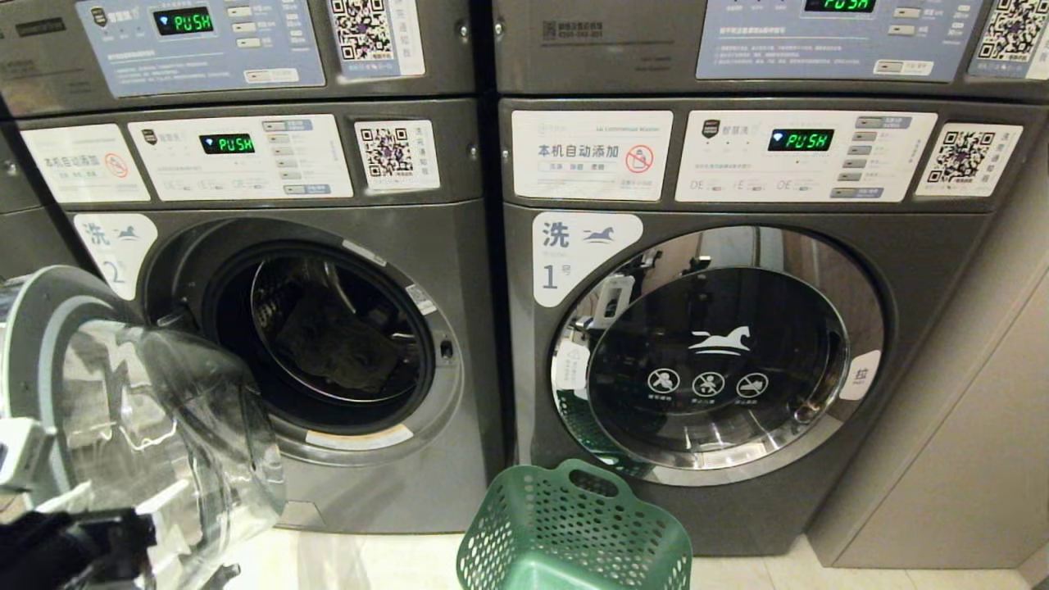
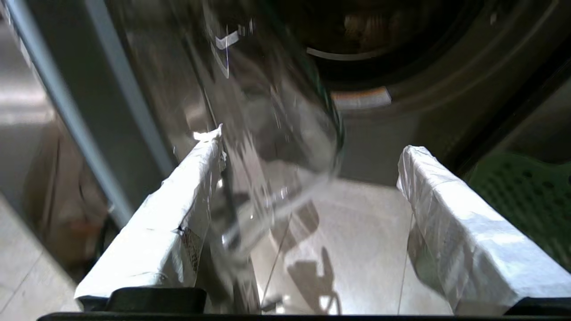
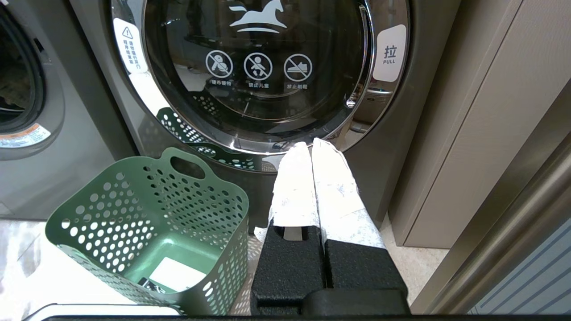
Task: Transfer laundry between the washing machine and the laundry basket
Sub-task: Open the lid of the washing machine
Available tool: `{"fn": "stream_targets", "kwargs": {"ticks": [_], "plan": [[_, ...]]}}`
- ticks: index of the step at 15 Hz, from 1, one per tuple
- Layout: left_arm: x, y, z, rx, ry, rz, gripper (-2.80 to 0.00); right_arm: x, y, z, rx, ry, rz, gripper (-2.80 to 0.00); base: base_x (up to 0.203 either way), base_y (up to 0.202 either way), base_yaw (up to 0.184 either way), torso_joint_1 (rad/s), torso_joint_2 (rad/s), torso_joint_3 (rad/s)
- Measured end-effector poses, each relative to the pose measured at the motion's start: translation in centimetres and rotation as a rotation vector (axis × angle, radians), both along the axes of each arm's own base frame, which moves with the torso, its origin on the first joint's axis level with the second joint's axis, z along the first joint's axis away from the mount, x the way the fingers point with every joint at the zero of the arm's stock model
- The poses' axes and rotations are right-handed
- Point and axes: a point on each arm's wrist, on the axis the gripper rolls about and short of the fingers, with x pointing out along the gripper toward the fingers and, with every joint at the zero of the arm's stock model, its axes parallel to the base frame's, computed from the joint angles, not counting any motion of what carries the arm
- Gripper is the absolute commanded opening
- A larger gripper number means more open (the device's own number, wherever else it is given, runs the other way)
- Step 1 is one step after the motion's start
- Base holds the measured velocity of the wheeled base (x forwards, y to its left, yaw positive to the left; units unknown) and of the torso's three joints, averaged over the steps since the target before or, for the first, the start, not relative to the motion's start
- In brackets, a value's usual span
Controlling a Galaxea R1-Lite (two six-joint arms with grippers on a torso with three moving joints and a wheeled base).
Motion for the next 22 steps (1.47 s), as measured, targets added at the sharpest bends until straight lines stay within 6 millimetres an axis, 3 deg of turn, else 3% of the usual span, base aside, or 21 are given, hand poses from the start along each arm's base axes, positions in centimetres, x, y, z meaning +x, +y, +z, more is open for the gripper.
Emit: {"fn": "stream_targets", "kwargs": {"ticks": [4, 7, 11, 14, 19, 22], "plan": [[6.9, 0.6, 2.0, 0.019, -0.122, 0.037, 0.0, 0.0, 0.0, 0.0, 0.0, 0.0, 0.0, -2.8, 0.0, 0.0, 0.0, 0.0, 0.0, 0.0], [8.9, 0.8, 1.7, 0.036, -0.125, 0.057, 0.0, 0.0, 0.0, 0.0, 0.0, 0.0, 0.0, -2.8, 0.0, 0.0, 0.0, 0.0, 0.0, 0.0], [8.3, 1.3, 1.0, 0.078, -0.089, 0.176, 0.0, 0.0, 0.0, 0.0, 0.0, 0.0, 0.0, -2.8, 0.0, 0.0, 0.0, 0.0, 0.0, 0.0], [7.2, 2.8, 0.6, 0.091, -0.067, 0.261, 0.0, 0.0, 0.0, 0.0, 0.0, 0.0, 0.0, -2.8, 0.0, 0.0, 0.0, 0.0, 0.0, 0.0], [5.3, 6.3, 0.1, 0.083, -0.042, 0.416, 0.0, 0.0, 0.0, 0.0, 0.0, 0.0, 0.0, -2.8, 0.0, 0.0, 0.0, 0.0, 0.0, 0.0], [4.4, 9.6, 0.4, 0.078, -0.064, 0.541, 0.0, 0.0, 0.0, 0.0, 0.0, 0.0, 0.0, -2.8, 0.0, 0.0, 0.0, 0.0, 0.0, 0.0]]}}
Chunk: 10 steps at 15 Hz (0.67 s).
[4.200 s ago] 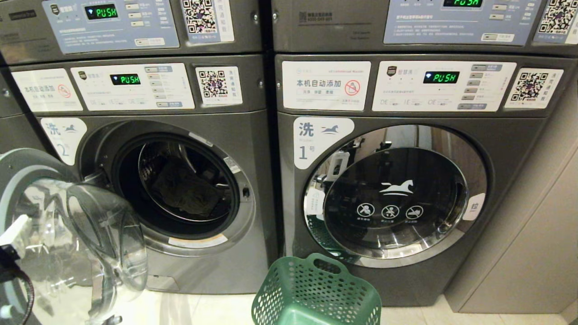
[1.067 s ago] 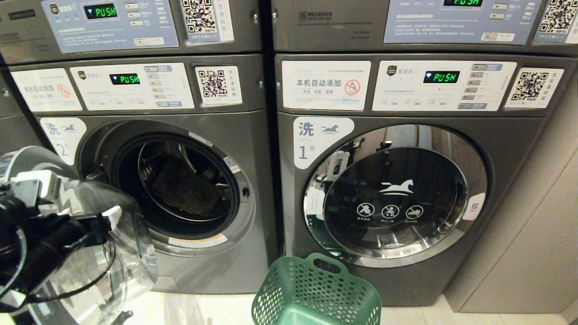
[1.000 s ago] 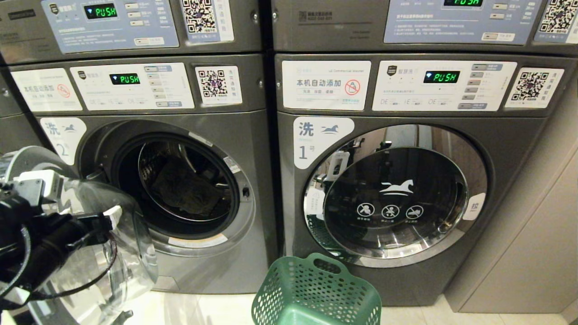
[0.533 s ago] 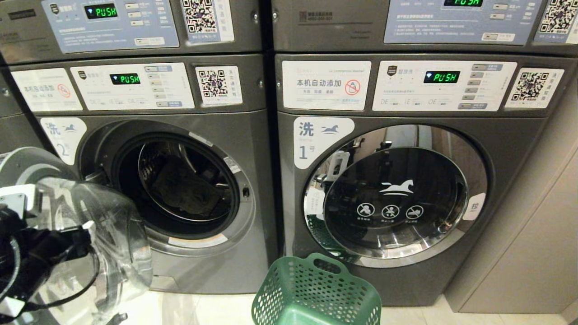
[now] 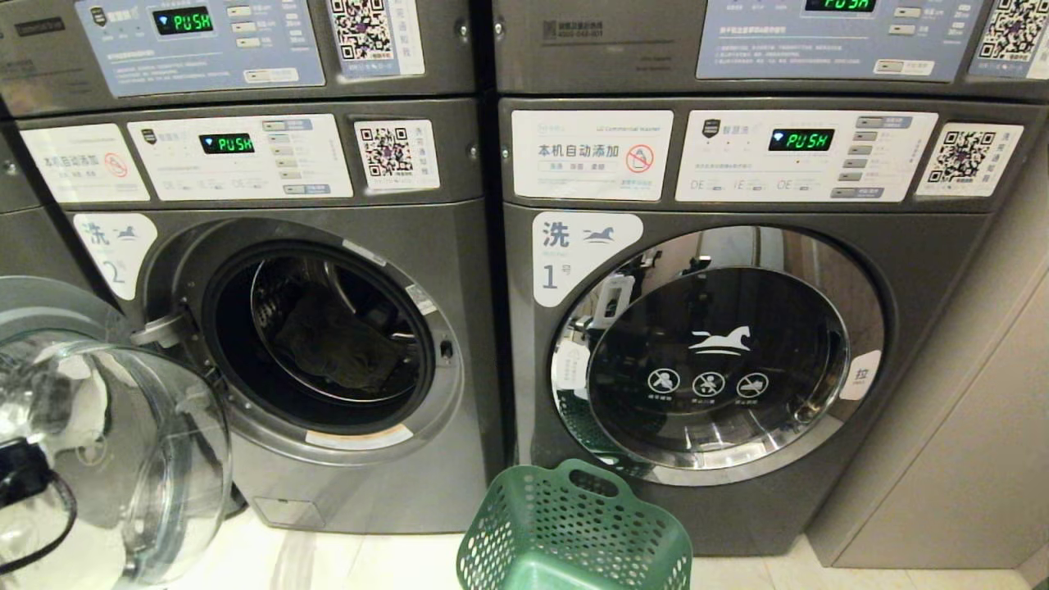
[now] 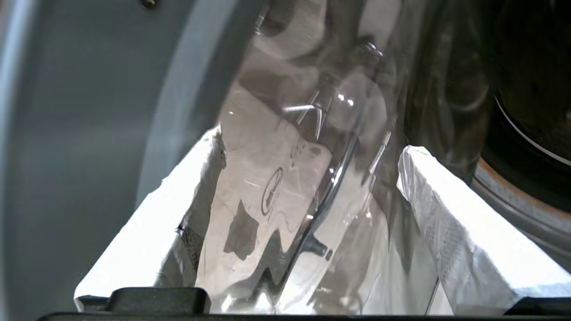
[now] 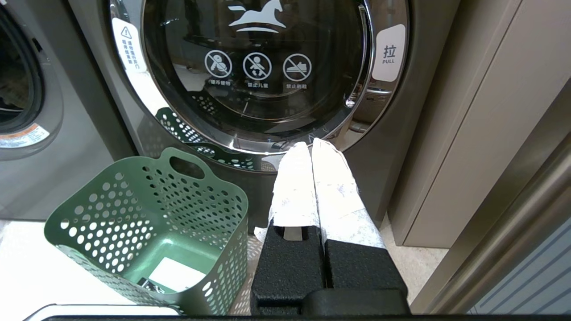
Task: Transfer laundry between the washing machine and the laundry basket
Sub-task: Open the lid of the washing machine
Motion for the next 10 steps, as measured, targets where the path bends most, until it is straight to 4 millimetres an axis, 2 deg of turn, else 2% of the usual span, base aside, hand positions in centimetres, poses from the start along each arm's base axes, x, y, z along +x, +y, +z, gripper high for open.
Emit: {"fn": "stream_targets", "kwargs": {"ticks": [5, 7, 10], "plan": [[-1.7, 6.8, 0.6, 0.027, -0.065, 0.217, 0.0, 0.0, 0.0, 0.0, 0.0, 0.0, 0.0, -2.8, 0.0, 0.0, 0.0, 0.0, 0.0, 0.0], [-2.0, 7.8, 0.6, 0.028, -0.069, 0.238, 0.0, 0.0, 0.0, 0.0, 0.0, 0.0, 0.001, -2.8, 0.0, 0.0, 0.0, 0.0, 0.0, 0.0], [-2.2, 7.5, 0.4, 0.024, -0.062, 0.233, 0.0, 0.0, 0.0, 0.0, 0.0, 0.0, -0.001, -2.8, 0.0, 0.0, 0.0, 0.0, 0.0, 0.0]]}}
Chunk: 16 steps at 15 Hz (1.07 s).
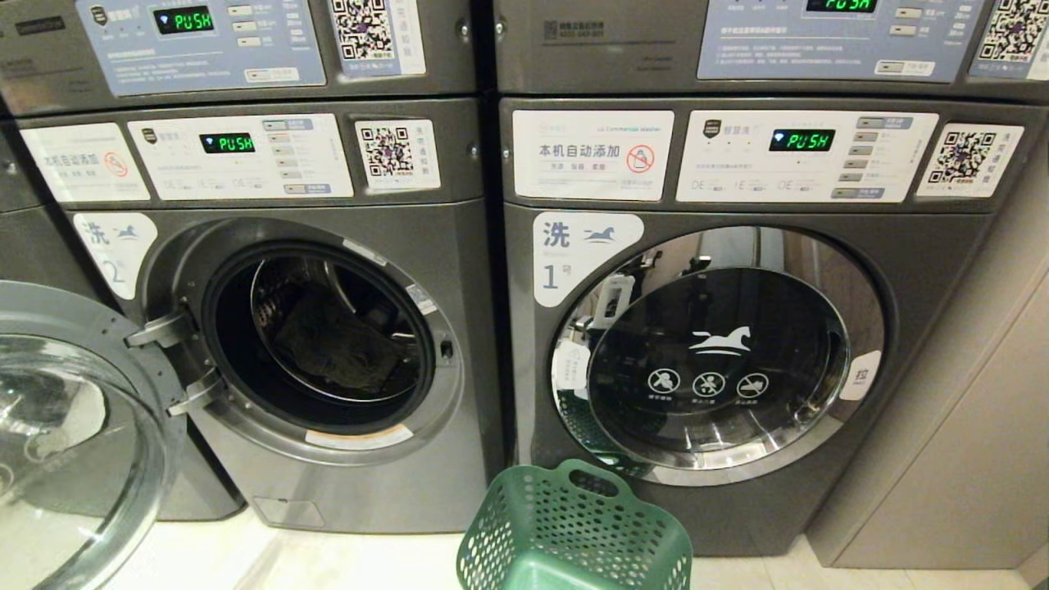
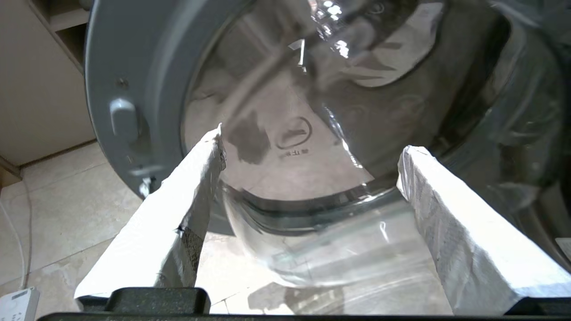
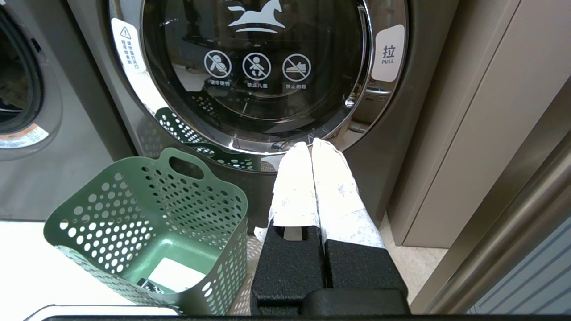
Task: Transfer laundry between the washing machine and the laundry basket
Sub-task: Open the lid of the washing machine, then pick a cloth and place it into the basket
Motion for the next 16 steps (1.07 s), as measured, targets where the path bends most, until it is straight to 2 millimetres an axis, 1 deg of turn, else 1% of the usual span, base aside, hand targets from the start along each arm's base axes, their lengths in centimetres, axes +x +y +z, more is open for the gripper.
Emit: {"fn": "stream_targets", "kwargs": {"ticks": [2, 3, 4, 7, 8, 9, 11, 13, 16], "plan": [[0.2, -0.8, 0.3, 0.006, -0.011, -0.047, 0.0, 0.0, 0.0, 0.0, 0.0, 0.0, 0.001, -2.8, 0.0, 0.0, 0.0, 0.0, 0.0, 0.0], [0.3, -1.7, 0.7, 0.014, -0.023, -0.103, 0.0, 0.0, 0.0, 0.0, 0.0, 0.0, 0.001, -2.8, 0.0, 0.0, 0.0, 0.0, 0.0, 0.0], [0.4, -3.0, 1.1, 0.023, -0.036, -0.18, 0.0, 0.0, 0.0, 0.0, 0.0, 0.0, 0.001, -2.8, 0.0, 0.0, 0.0, 0.0, 0.0, 0.0], [0.2, -9.4, 1.2, 0.034, -0.049, -0.517, 0.0, 0.0, 0.0, 0.0, 0.0, 0.0, 0.0, -2.8, 0.0, 0.0, 0.0, 0.0, 0.0, 0.0], [-0.5, -11.8, 0.8, 0.03, -0.04, -0.633, 0.0, 0.0, 0.0, 0.0, 0.0, 0.0, 0.0, -2.8, 0.0, 0.0, 0.0, 0.0, 0.0, 0.0], [-1.5, -13.7, 0.5, 0.03, -0.032, -0.727, 0.0, 0.0, 0.0, 0.0, 0.0, 0.0, 0.0, -2.8, 0.0, 0.0, 0.0, 0.0, 0.0, 0.0], [-3.9, -16.1, 0.0, 0.017, -0.005, -0.848, 0.0, 0.0, 0.0, 0.0, 0.0, 0.0, 0.001, -2.8, 0.0, 0.0, 0.0, 0.0, 0.0, 0.0], [-6.5, -17.4, -0.5, 0.006, 0.009, -0.929, 0.0, 0.0, 0.0, 0.0, 0.0, 0.0, 0.001, -2.8, 0.0, 0.0, 0.0, 0.0, 0.0, 0.0], [-11.0, -18.3, -1.5, 0.01, 0.004, -1.028, 0.0, 0.0, 0.0, 0.0, 0.0, 0.0, 0.0, -2.8, 0.0, 0.0, 0.0, 0.0, 0.0, 0.0]]}}
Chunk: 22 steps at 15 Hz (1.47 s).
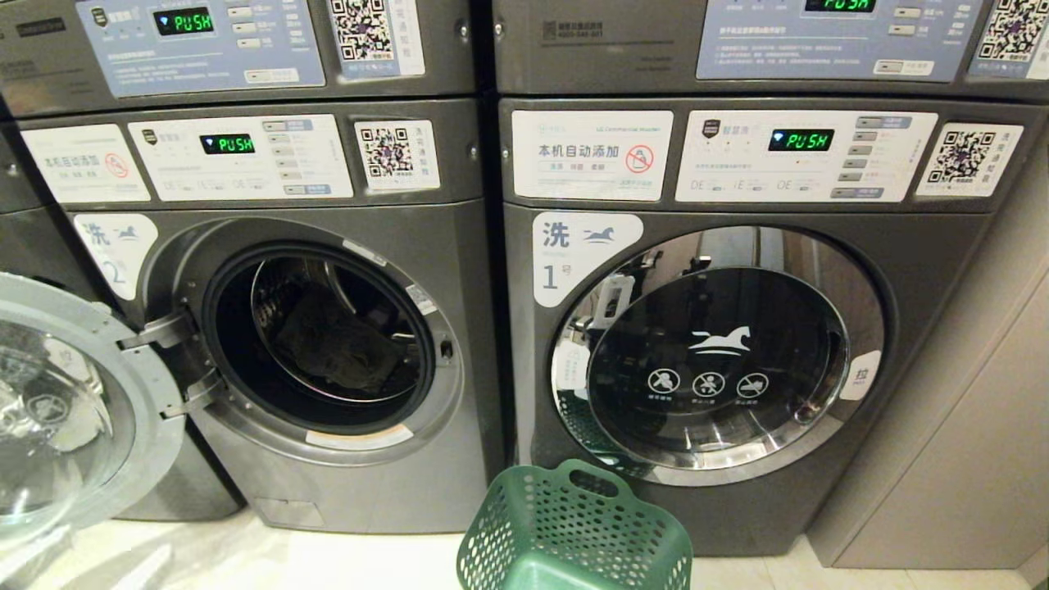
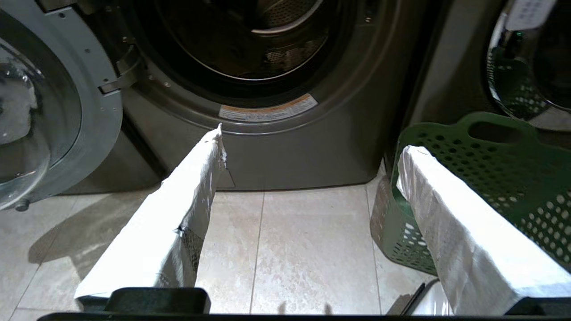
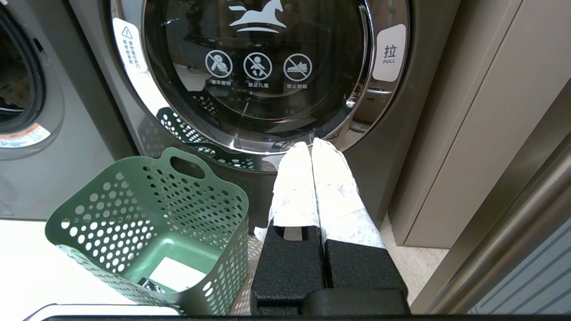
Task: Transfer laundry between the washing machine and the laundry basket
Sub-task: Pick a cloth and place it into the basket
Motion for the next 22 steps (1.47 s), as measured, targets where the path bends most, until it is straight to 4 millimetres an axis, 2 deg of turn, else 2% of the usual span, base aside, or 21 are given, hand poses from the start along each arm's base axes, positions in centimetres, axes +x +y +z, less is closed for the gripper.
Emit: {"fn": "stream_targets", "kwargs": {"ticks": [3, 6, 10, 15, 22], "plan": [[-4.4, -0.3, -1.8, 0.012, -0.017, -0.051, 0.0, 0.0, 0.0, 0.0, 0.0, 0.0, 0.001, -2.8, 0.0, 0.0, 0.0, 0.0, 0.0, 0.0], [-6.9, -0.3, -4.0, 0.016, 0.009, -0.076, 0.0, 0.0, 0.0, 0.0, 0.0, 0.0, 0.001, -2.8, 0.0, 0.0, 0.0, 0.0, 0.0, 0.0], [-7.7, -0.3, -4.3, 0.006, -0.048, -0.075, 0.0, 0.0, 0.0, 0.0, 0.0, 0.0, 0.001, -2.8, 0.0, 0.0, 0.0, 0.0, 0.0, 0.0], [-7.8, -0.1, -4.5, -0.083, -0.056, -0.002, 0.0, 0.0, 0.0, 0.0, 0.0, 0.0, 0.002, -2.8, 0.0, 0.0, 0.0, 0.0, 0.0, 0.0], [-7.8, -0.1, -4.5, -0.085, -0.055, -0.001, 0.0, 0.0, 0.0, 0.0, 0.0, 0.0, 0.001, -2.8, 0.0, 0.0, 0.0, 0.0, 0.0, 0.0]]}}
